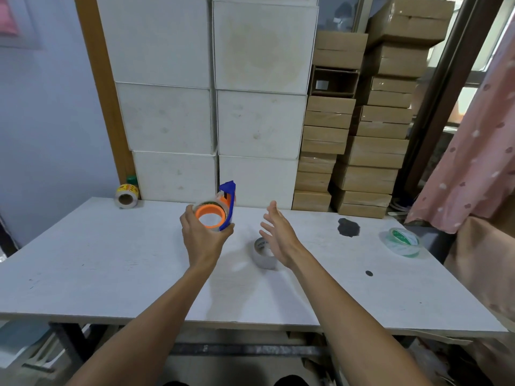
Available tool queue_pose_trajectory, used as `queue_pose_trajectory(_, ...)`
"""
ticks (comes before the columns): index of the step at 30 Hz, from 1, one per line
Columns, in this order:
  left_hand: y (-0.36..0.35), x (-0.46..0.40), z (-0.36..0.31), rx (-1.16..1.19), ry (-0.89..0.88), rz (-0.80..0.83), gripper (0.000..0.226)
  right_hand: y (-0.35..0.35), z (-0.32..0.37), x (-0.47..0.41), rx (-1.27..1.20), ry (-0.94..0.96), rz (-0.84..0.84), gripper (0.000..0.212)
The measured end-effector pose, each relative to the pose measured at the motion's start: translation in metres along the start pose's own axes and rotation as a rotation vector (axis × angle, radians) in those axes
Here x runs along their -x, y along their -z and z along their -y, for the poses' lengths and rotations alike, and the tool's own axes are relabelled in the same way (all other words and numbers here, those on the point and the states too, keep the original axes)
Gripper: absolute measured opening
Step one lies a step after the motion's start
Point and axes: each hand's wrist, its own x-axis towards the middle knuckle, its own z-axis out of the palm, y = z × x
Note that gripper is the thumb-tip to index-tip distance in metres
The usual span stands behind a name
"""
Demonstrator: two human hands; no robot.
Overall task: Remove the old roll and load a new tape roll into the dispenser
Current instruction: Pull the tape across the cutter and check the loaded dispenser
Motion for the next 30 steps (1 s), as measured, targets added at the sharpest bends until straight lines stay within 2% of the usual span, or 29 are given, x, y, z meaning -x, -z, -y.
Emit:
queue_pose_trajectory(4,-0.012,0.014,-0.008,0.050,0.052,0.018,0.115,-0.017,-0.005,0.002,-0.069,-0.041,0.079,0.077)
queue_pose_trajectory(7,-0.019,0.023,-0.014,0.080,0.058,0.048,0.113,-0.030,-0.008,0.005,-0.056,0.047,0.134,0.048)
queue_pose_trajectory(9,-0.021,0.023,-0.013,0.085,0.034,0.053,0.101,-0.033,-0.013,0.003,-0.003,0.112,0.153,0.039)
queue_pose_trajectory(12,-0.017,0.020,-0.011,0.095,-0.034,0.104,0.085,-0.030,-0.018,-0.001,0.002,0.117,0.149,0.040)
queue_pose_trajectory(19,-0.005,0.016,-0.016,0.177,-0.046,0.156,0.078,-0.035,-0.016,0.001,0.109,0.099,0.109,0.040)
queue_pose_trajectory(24,-0.002,0.016,-0.014,0.157,0.042,0.146,0.082,-0.034,-0.008,0.008,0.128,0.059,0.140,0.035)
queue_pose_trajectory(30,-0.006,0.015,-0.011,0.040,0.076,0.158,0.098,-0.033,-0.017,-0.001,0.162,0.139,0.119,0.034)
